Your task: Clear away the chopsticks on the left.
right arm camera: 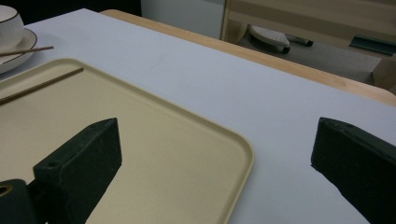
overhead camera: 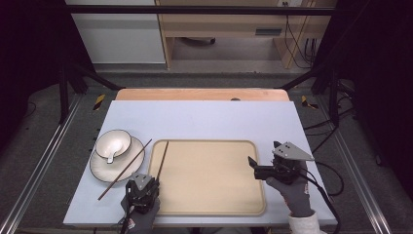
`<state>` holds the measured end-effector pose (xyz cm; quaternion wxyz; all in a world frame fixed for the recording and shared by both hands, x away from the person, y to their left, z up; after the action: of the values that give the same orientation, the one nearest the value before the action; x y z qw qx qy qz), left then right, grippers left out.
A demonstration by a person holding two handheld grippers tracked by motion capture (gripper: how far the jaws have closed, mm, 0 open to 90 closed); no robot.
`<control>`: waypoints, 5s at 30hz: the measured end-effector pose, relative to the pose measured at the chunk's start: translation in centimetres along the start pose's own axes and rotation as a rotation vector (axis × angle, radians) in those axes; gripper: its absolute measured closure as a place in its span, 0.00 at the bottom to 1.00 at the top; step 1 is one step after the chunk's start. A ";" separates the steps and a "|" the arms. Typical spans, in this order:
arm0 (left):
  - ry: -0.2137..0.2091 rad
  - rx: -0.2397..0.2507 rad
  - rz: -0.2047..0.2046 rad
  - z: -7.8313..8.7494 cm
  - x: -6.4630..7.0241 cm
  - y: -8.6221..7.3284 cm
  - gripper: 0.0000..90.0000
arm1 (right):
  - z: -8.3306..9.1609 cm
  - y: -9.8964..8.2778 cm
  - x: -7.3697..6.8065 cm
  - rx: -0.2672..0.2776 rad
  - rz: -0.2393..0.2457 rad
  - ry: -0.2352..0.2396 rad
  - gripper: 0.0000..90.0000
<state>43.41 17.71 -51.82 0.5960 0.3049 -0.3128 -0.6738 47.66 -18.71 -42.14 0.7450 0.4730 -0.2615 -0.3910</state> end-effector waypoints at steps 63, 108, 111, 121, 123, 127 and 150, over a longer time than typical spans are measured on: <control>-0.137 0.041 -0.213 2.9 -12.5 3.0 0.35 | -0.1 -0.6 0.3 -0.028 -0.026 -0.018 0.04; -0.149 -0.045 -0.201 0.8 -11.7 2.9 0.93 | -0.5 -0.9 0.3 -0.047 -0.017 -0.012 0.03; -0.154 -0.032 -0.209 1.2 -11.4 3.0 0.93 | -0.5 -0.9 0.4 -0.046 -0.015 -0.012 0.03; -0.154 0.020 -0.201 2.4 -9.2 3.6 0.93 | -0.4 -0.8 0.4 -0.046 -0.014 -0.012 0.03; -0.156 0.023 -0.191 2.6 -8.7 3.7 0.93 | -0.3 -0.8 0.4 -0.041 -0.014 -0.013 0.03; -0.159 0.033 -0.184 3.0 -7.6 3.8 0.93 | -0.3 -0.7 0.4 -0.039 -0.017 -0.014 0.03; -0.132 0.107 -0.093 4.1 -3.6 3.8 0.93 | -0.2 -0.7 0.4 -0.035 -0.017 -0.018 0.03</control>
<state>42.91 21.14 -46.17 0.5252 0.3053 -0.3723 -0.7017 47.84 -19.12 -42.88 0.7475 0.4586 -0.2571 -0.4060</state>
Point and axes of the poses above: each handheld gripper's, and its own axes: z roughly backward along the jaws, y roughly out of its top, x roughly to its right, the point moved 6 cm from there along -z, roughly forward along the jaws, and after that the axes turned 6 degrees about y, right-handed, at the moved point
